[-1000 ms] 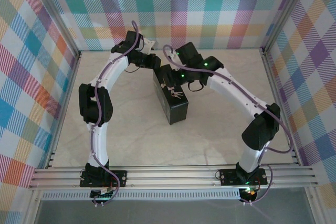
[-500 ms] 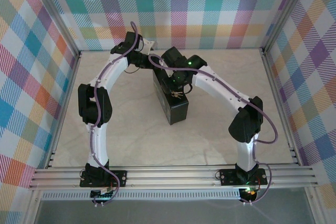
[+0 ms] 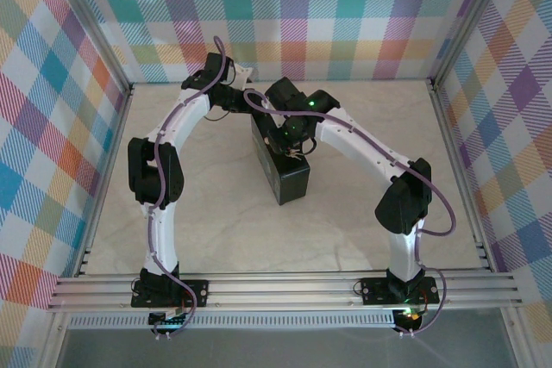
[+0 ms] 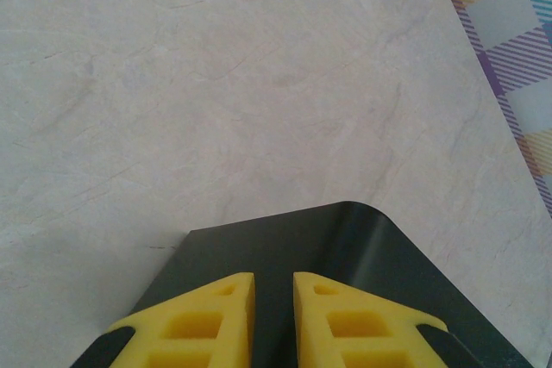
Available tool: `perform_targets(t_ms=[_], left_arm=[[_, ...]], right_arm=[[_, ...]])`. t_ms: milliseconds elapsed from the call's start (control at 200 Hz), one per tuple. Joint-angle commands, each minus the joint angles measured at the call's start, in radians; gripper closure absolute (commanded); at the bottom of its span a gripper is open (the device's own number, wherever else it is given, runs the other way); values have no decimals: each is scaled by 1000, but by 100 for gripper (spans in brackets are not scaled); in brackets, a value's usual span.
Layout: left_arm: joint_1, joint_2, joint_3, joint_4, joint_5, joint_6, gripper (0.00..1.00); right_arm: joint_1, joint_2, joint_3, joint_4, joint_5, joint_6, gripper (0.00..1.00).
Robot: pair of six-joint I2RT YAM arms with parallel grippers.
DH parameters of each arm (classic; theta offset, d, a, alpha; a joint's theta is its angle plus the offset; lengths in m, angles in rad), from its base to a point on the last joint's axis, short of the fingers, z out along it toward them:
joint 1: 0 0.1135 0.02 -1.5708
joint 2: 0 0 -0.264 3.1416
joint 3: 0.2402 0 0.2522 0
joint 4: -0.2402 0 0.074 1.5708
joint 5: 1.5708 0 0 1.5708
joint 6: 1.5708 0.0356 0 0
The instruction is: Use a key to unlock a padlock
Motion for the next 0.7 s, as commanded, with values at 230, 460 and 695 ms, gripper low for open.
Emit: perform_targets(t_ms=[230,460,695], left_arm=[[1,-28,-54,-64,-20,-2,82],[1,-48,-79,-59,-21,-2,82],[1,-59,-77,-64,-24,-2,82]], right_arm=[[-56,-27,-64,56,-198,79,67],[-163,-97,-217,203,-399,181,73],[-204,-156,-288,291,-477,202,61]])
